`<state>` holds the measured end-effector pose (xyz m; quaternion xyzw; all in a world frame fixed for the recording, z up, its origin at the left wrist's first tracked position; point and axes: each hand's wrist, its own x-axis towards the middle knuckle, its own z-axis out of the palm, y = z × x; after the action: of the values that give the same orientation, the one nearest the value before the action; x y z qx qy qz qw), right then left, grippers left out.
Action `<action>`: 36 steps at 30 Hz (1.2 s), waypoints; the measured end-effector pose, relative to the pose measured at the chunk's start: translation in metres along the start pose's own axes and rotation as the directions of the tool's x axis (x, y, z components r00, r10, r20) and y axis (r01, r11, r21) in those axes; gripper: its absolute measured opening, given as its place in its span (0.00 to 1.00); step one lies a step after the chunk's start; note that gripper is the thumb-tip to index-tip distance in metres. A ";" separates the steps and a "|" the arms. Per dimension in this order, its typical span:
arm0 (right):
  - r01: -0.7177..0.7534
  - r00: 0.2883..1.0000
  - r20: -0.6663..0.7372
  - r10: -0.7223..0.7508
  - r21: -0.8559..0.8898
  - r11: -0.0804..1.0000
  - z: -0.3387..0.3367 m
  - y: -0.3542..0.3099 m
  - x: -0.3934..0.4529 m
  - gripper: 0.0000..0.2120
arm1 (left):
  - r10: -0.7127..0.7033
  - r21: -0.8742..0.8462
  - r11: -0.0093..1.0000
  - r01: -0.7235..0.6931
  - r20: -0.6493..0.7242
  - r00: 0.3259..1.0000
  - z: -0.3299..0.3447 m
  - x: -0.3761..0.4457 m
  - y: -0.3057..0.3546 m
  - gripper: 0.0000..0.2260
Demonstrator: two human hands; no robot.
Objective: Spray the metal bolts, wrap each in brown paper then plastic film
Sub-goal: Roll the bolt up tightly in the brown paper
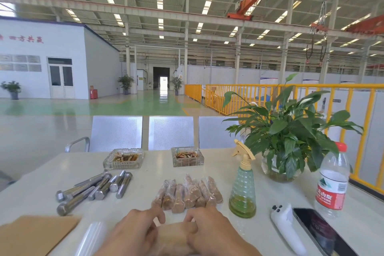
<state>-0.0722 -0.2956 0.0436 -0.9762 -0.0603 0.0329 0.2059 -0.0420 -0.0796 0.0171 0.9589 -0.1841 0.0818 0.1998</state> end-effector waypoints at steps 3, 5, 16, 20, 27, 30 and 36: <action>-0.014 1.000 -0.028 0.014 -0.011 1.000 0.004 0.002 0.000 0.12 | -0.004 -0.013 1.000 0.004 0.011 1.000 0.002 0.001 0.002 0.15; -0.018 0.999 -0.029 0.017 -0.036 0.999 0.005 0.000 0.001 0.14 | -0.012 -0.019 1.000 0.012 0.014 1.000 0.002 0.001 0.005 0.15; 0.086 0.972 -0.188 -0.140 -0.270 0.959 0.007 0.003 0.000 0.21 | 0.027 0.009 1.000 -0.027 0.067 0.997 -0.005 -0.008 0.015 0.19; 0.201 0.963 -0.121 -0.240 -0.268 0.942 0.011 -0.001 -0.003 0.13 | 0.050 0.029 0.998 -0.052 0.077 0.996 -0.007 -0.008 0.017 0.15; 0.258 0.955 -0.083 -0.284 -0.240 0.936 0.013 0.007 -0.007 0.15 | 0.012 0.084 0.996 -0.023 0.135 0.991 -0.007 -0.003 0.021 0.13; 0.292 0.947 -0.063 -0.316 -0.248 0.924 0.014 0.010 -0.008 0.09 | -0.001 0.058 0.998 -0.007 0.138 0.990 -0.007 -0.001 0.017 0.11; 0.317 0.935 -0.079 -0.346 -0.252 0.914 0.017 0.011 -0.007 0.10 | 0.009 0.190 0.981 -0.030 0.111 0.994 -0.016 -0.003 0.001 0.14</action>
<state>-0.0794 -0.3001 0.0237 -0.9694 -0.2157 -0.0696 0.0946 -0.0461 -0.0729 0.0310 0.9748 -0.1957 0.0483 0.0953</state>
